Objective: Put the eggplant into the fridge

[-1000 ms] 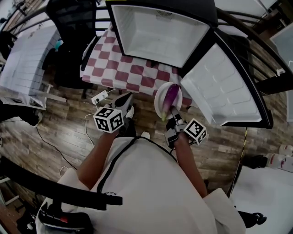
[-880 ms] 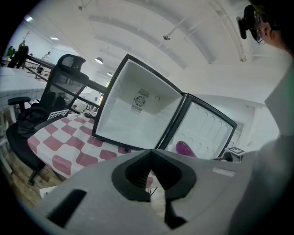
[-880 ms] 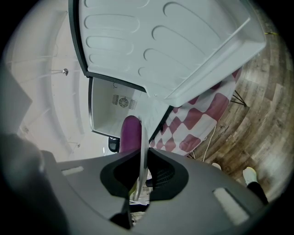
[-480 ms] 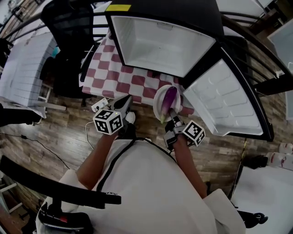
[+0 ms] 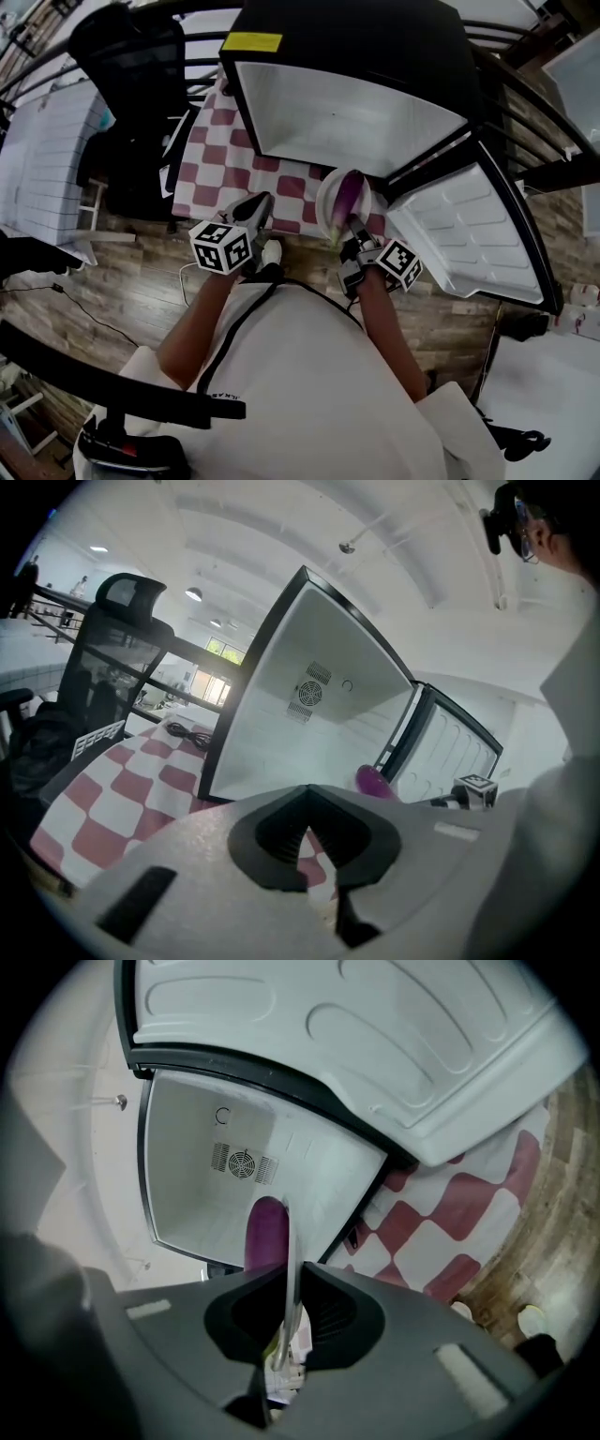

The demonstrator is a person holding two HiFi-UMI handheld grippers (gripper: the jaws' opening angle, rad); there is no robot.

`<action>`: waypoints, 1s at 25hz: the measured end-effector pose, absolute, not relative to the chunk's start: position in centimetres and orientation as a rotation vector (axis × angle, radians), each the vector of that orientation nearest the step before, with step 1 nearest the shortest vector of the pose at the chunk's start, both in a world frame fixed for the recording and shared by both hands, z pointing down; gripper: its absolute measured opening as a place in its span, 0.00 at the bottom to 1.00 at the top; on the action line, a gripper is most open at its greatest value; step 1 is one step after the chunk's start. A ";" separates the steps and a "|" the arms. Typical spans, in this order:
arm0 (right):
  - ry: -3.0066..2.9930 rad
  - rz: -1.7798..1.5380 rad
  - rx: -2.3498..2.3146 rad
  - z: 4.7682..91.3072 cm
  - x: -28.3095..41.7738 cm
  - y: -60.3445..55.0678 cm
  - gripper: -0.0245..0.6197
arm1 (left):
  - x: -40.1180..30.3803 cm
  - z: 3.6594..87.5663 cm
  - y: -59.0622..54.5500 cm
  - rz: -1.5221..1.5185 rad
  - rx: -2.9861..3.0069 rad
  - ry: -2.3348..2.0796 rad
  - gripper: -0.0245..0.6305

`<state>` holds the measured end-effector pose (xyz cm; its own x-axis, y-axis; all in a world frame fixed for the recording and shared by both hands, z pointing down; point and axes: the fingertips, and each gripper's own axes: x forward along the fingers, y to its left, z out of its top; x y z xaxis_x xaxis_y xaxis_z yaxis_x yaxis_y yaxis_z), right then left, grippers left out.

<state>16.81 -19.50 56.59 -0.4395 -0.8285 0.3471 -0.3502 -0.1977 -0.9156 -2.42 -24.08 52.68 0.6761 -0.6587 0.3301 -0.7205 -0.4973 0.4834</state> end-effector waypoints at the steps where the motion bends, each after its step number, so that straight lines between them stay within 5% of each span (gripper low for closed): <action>1: 1.667 -1.672 -1.377 56.7 16.6 -20.3 0.10 | -2.7 52.7 -24.8 0.136 2.293 -1.050 0.04; 25: 1.604 -1.670 -1.448 59.7 12.5 -35.4 0.10 | -6.6 54.0 -36.6 0.167 2.308 -0.952 0.04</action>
